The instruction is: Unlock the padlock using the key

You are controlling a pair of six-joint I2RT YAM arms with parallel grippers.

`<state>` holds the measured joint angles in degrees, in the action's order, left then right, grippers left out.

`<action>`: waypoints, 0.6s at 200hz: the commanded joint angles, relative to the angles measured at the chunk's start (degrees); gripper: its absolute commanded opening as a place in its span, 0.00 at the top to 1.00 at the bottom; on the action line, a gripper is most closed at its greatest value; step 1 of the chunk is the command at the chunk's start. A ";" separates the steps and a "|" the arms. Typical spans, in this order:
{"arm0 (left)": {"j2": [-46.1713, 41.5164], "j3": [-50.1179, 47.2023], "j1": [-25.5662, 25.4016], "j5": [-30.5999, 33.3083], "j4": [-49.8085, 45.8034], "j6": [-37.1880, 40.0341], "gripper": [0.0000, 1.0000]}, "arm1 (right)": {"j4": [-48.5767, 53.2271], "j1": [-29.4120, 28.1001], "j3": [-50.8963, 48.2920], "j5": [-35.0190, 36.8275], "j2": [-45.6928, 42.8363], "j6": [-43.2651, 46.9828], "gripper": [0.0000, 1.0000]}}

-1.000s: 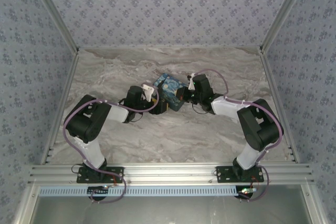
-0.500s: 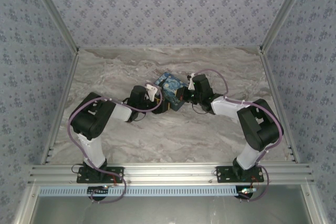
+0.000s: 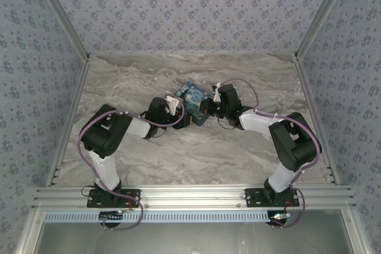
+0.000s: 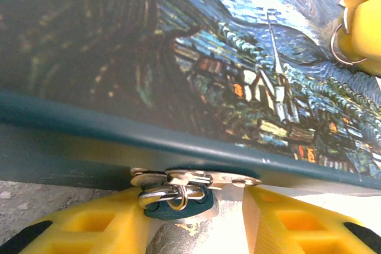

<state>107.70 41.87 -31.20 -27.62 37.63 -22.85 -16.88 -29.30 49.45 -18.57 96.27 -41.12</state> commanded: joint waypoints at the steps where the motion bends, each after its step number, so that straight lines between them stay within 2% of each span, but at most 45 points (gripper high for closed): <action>1: 1.55 1.33 -0.99 -0.51 0.77 -1.67 0.57 | 5.04 -0.85 -0.10 0.97 0.65 0.61 1.00; 54: 2.12 2.25 -1.05 -0.33 1.05 -3.23 0.61 | 5.04 -0.94 -0.14 0.89 0.54 0.51 1.00; 120: 1.93 2.45 -1.02 0.49 1.05 -4.46 0.70 | 5.01 -1.11 -0.08 0.81 0.42 0.61 1.00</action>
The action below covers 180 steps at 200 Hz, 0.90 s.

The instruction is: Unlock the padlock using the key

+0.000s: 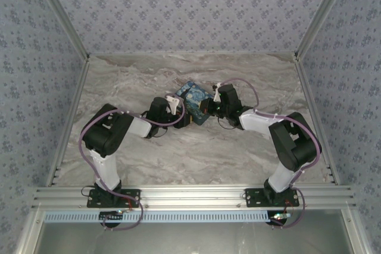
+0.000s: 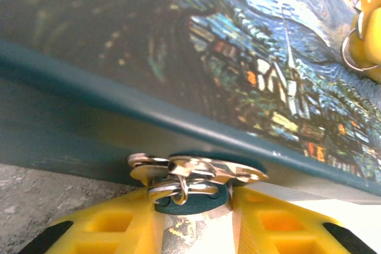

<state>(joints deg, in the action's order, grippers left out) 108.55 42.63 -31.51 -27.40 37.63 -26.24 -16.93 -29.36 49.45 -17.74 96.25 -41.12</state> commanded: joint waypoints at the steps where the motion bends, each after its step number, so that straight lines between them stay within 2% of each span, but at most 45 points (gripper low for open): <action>1: 1.11 1.67 -0.73 0.30 1.05 -1.08 0.71 | 5.01 -1.05 -0.11 -0.02 0.44 0.61 1.00; 45: -0.52 1.36 -0.67 0.07 1.60 -3.45 0.74 | 3.06 -0.99 -0.32 -0.02 -1.25 1.79 1.00; 86: -3.74 0.51 -0.69 -0.16 1.46 -7.92 0.74 | 2.25 -1.10 -1.34 2.53 -7.39 7.81 1.00; 130: -6.31 0.51 -0.72 -0.63 0.18 -14.16 0.74 | 0.99 -1.40 -10.20 6.46 -17.27 13.44 1.00; 180: -7.52 2.54 -1.97 -1.34 -3.30 -17.74 0.71 | -1.81 -6.02 -22.36 10.07 -25.22 20.11 1.00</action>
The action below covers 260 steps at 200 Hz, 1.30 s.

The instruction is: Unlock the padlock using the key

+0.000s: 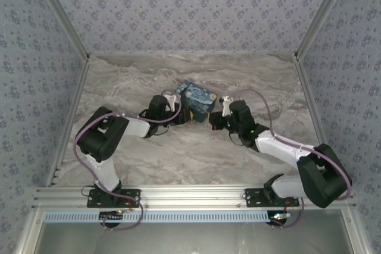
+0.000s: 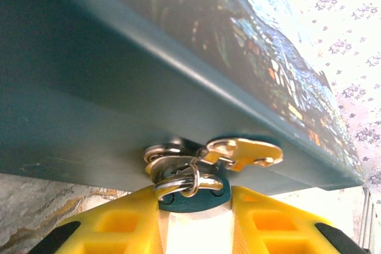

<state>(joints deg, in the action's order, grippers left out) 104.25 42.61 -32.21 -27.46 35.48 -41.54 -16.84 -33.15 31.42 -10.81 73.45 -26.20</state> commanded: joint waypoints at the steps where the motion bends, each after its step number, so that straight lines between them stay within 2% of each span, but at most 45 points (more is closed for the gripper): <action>1: -3.23 2.61 -1.28 -1.28 -1.27 -2.42 0.71 | -2.11 -2.34 -4.51 3.20 -2.43 5.32 1.00; 38: -3.26 4.17 -2.21 -1.68 -3.05 -4.77 0.71 | -5.17 -7.52 -6.74 7.17 -0.11 10.17 1.00; 69: -4.04 4.67 -2.33 -1.22 -4.13 -6.57 0.71 | -13.00 -10.50 -8.24 10.05 4.15 13.00 1.00; 146: -4.71 5.57 -3.43 0.13 -5.64 -10.62 0.71 | -23.24 -10.59 -9.02 14.23 9.96 11.54 1.00; 260: -4.67 6.41 -4.59 1.89 -6.34 -15.49 0.71 | -27.09 -10.04 -6.37 19.97 15.60 9.23 1.00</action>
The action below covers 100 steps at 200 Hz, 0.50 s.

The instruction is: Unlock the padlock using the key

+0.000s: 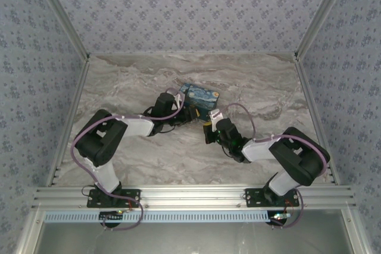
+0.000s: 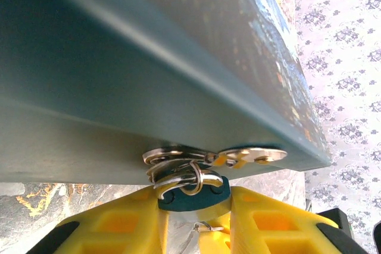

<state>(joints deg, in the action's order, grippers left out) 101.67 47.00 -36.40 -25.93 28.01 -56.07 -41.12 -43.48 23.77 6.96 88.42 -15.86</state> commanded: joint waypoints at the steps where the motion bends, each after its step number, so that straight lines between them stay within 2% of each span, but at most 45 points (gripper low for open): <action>1: -2.09 2.03 -0.41 0.36 1.15 -0.92 0.71 | -2.82 0.31 1.28 2.19 0.62 -1.15 1.00; 100: -1.91 2.14 -0.38 0.74 0.93 -2.37 0.72 | -3.83 0.49 2.07 2.27 1.76 -2.40 1.00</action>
<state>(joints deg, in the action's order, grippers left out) 101.67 47.07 -36.45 -25.56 27.99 -57.76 -43.22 -43.27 24.53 8.21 90.02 -17.19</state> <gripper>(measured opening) 0.289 0.053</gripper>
